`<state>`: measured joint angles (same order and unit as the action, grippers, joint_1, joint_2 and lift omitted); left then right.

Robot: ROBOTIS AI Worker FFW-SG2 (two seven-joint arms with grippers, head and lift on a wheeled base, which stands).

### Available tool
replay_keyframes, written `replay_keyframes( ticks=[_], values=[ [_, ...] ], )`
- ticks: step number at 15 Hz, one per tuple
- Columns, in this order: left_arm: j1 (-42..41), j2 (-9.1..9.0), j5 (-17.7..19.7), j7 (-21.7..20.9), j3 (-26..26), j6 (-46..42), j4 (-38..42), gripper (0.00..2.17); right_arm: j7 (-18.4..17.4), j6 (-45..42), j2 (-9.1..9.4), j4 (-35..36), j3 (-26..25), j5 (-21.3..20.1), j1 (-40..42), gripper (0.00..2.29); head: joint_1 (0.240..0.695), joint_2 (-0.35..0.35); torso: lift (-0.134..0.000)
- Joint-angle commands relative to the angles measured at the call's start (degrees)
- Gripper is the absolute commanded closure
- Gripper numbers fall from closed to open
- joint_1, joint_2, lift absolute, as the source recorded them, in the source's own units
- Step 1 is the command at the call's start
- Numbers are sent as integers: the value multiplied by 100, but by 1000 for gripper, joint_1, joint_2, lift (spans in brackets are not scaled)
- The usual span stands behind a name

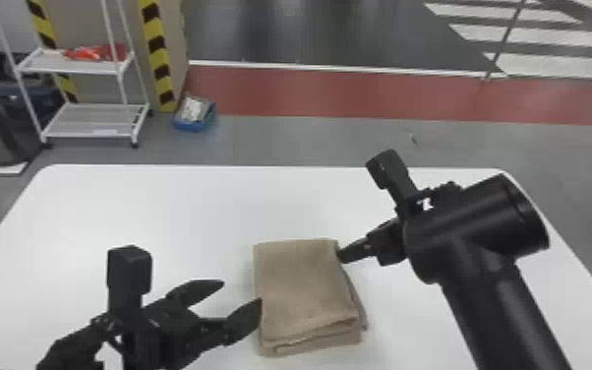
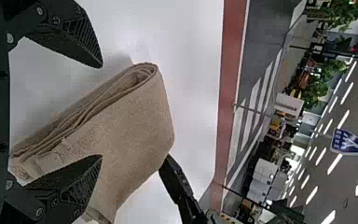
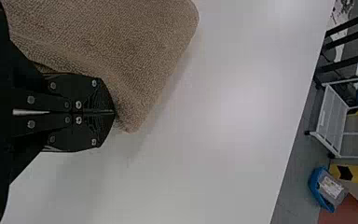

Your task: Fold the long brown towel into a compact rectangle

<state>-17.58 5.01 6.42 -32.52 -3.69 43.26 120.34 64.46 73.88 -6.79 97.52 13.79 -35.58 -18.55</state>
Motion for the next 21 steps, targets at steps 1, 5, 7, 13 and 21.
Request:
replay_keyframes(
  ticks=[1,5,7,13,21],
  values=[
    [9,0,0,0,-18,-23,-28,228,23,149,-25,-5,80,-124,9,1868,695,-81,-124],
    [26,0,0,0,-27,-58,-63,228,243,272,-51,259,-26,-115,106,1868,695,-90,-124],
    [9,0,0,-27,-18,-58,-46,228,498,571,-68,734,-123,-115,123,1868,695,-88,-124],
    [-9,0,0,-27,-53,-41,7,228,366,834,19,918,-44,122,70,1868,695,-77,-124],
    [-62,9,0,-35,-27,-58,7,228,58,413,90,-154,71,43,-35,1868,695,-71,-124]
  ],
)
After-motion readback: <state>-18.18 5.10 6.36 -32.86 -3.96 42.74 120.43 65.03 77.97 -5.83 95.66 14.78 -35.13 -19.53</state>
